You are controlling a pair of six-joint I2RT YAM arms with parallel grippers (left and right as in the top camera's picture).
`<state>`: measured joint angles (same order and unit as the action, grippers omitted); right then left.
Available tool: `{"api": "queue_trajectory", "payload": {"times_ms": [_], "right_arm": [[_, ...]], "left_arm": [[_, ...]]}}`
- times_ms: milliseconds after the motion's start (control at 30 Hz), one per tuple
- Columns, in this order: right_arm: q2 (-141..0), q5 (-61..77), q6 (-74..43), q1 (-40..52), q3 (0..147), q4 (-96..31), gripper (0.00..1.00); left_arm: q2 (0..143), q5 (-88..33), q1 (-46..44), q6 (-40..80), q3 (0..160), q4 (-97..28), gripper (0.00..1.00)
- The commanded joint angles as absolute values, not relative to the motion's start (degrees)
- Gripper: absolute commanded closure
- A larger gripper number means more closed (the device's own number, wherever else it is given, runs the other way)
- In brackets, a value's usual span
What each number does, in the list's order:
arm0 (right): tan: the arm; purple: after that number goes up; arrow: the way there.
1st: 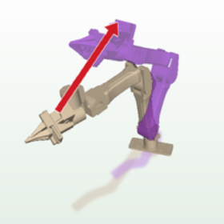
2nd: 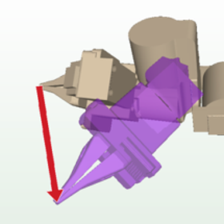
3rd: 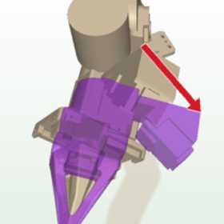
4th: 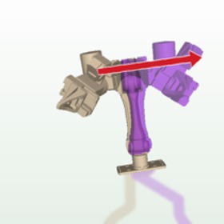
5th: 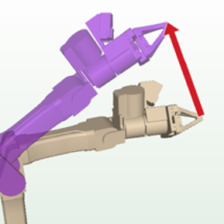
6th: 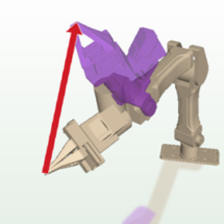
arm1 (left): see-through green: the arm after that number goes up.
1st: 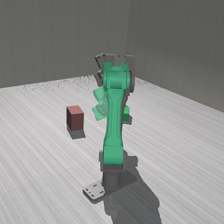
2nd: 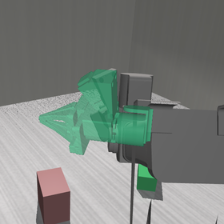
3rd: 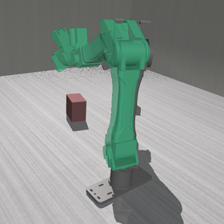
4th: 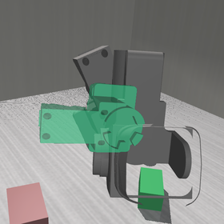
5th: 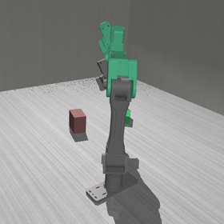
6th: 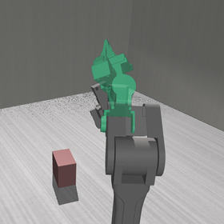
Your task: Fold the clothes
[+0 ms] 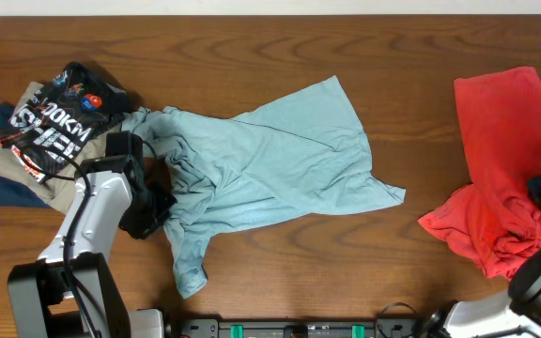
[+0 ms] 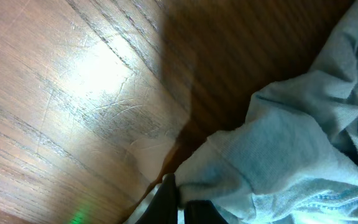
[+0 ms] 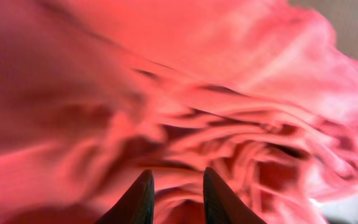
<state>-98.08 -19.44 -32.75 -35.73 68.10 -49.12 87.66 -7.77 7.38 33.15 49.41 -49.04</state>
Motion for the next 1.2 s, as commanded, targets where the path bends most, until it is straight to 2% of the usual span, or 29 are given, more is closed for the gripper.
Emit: {"api": "queue_trajectory", "payload": {"times_ms": [0,67,167,233,300,333,500,733,1000,1167], "right_arm": [[-95.88,0.51,-19.57,-34.54,69.32,-46.83,0.74],[-95.96,12.58,-11.92,-32.91,69.3,-44.51,0.71],[-96.47,18.22,-7.07,-28.82,69.21,-43.4,0.71],[-97.03,17.93,-4.62,-26.09,69.19,-42.48,0.77],[-98.26,15.27,-3.97,-22.98,69.14,-40.14,0.95],[-98.98,13.26,-3.99,-21.78,69.14,-38.74,0.99],[-104.29,2.42,-5.32,-17.69,69.14,-31.83,0.99],[-113.16,-0.14,-5.8,-17.65,69.14,-25.85,0.99],[-116.38,-28.4,-16.16,-21.37,69.17,-26.15,0.98],[-116.38,-37.21,-19.99,-27.44,69.17,-28.16,0.92]], "left_arm": [[87.57,-7.94,7.25,32.8,49.17,-49.19,0.94],[87.57,-7.94,7.25,32.8,49.17,-49.19,0.94],[87.57,-7.94,7.25,32.8,49.17,-49.23,0.94],[87.57,-7.94,7.25,32.8,49.17,-49.23,0.94],[87.57,-7.97,7.25,32.8,49.17,-49.21,0.94],[87.57,-7.94,7.25,32.8,49.17,-49.21,0.94],[87.57,-7.94,7.25,32.8,49.17,-49.21,0.94],[87.57,-7.94,7.25,32.8,49.17,-49.21,0.94],[87.57,-7.97,7.25,32.8,49.17,-49.25,0.94],[87.57,-7.97,7.25,32.8,49.17,-49.23,0.94]]}}
